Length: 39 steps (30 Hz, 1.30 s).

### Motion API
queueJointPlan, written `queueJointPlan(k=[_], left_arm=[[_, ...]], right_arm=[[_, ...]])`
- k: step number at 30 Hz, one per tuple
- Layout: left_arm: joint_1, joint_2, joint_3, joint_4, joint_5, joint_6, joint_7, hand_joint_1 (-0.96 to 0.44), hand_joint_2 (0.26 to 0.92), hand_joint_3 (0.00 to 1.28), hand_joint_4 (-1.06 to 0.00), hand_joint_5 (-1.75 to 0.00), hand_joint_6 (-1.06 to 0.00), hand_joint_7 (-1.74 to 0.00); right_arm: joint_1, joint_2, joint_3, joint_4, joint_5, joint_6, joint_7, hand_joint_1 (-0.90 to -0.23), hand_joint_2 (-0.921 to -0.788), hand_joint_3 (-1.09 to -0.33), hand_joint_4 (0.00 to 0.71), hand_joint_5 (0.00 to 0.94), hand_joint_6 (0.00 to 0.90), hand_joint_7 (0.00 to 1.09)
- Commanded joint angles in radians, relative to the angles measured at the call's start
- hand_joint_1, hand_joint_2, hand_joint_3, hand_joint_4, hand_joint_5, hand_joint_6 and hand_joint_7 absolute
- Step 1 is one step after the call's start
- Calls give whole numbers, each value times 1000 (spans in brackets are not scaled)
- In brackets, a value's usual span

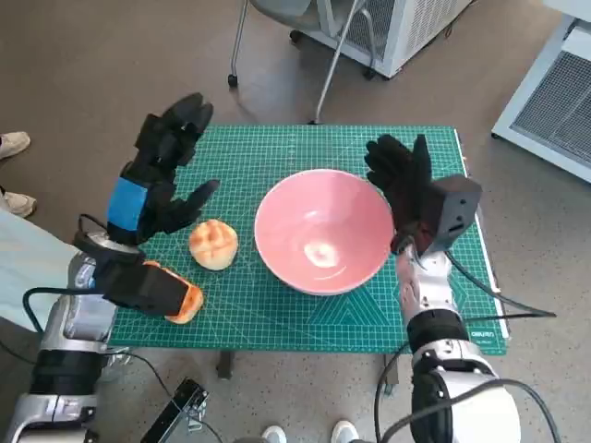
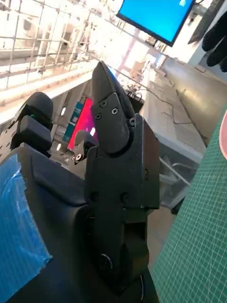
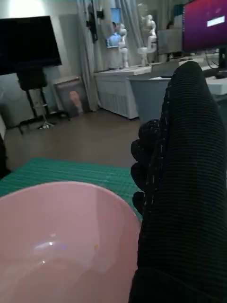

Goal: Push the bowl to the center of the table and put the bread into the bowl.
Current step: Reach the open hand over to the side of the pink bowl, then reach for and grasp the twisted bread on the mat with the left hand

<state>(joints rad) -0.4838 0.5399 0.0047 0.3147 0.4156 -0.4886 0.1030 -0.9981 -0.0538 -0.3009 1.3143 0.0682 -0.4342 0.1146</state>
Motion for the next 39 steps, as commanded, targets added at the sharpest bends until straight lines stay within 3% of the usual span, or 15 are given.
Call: queueJointPlan(k=[1, 4, 8, 11, 15, 20, 23, 30, 39], left_arm=[[50, 21, 27, -58, -12, 16, -15, -415, 921, 253, -228, -2, 1, -555], [74, 33, 45, -83, -16, 19, -22, -420, 921, 251, -229, -2, 1, -558], [99, 53, 70, -101, -26, 12, -34, -430, 921, 253, -229, -3, 1, -557], [113, 70, 90, -113, -35, 8, -45, -436, 921, 256, -229, -3, 1, -551], [130, 87, 111, -137, -47, 11, -62, -442, 921, 261, -228, -2, 1, -545], [147, 109, 135, -161, -66, 7, -85, -453, 921, 268, -224, 0, 1, -532], [165, 130, 156, -177, -69, -1, -99, -460, 921, 258, -222, 0, 1, -531], [224, 225, 204, -209, 21, -6, -98, -451, 921, 194, -230, -4, -2, -549], [340, 371, 279, -248, 10, -33, -190, -413, 912, 30, -248, -3, -115, -449]], right_arm=[[2, -46, 45, 0, -58, -45, -32, -613, -921, -666, 295, 1, 79, 594], [1, -75, 80, -15, -97, -114, -35, -616, -921, -668, 298, 3, 77, 600], [-2, -100, 105, -41, -116, -212, -7, -626, -921, -669, 309, 7, 63, 624], [4, -118, 143, -71, -153, -306, -18, -626, -921, -667, 313, 7, 48, 647], [20, -133, 188, -111, -189, -425, -23, -619, -921, -676, 316, 8, 37, 659], [33, -143, 230, -147, -205, -529, 2, -666, -921, -666, 318, 8, 30, 673], [51, -154, 269, -179, -242, -589, -8, -691, -921, -660, 319, 8, 27, 682], [80, -185, 324, -235, -311, -633, -32, -698, -921, -660, 307, 1, 3, 718], [116, -204, 345, -294, -333, -615, -65, -668, -921, -669, 311, 3, -1, 714]])
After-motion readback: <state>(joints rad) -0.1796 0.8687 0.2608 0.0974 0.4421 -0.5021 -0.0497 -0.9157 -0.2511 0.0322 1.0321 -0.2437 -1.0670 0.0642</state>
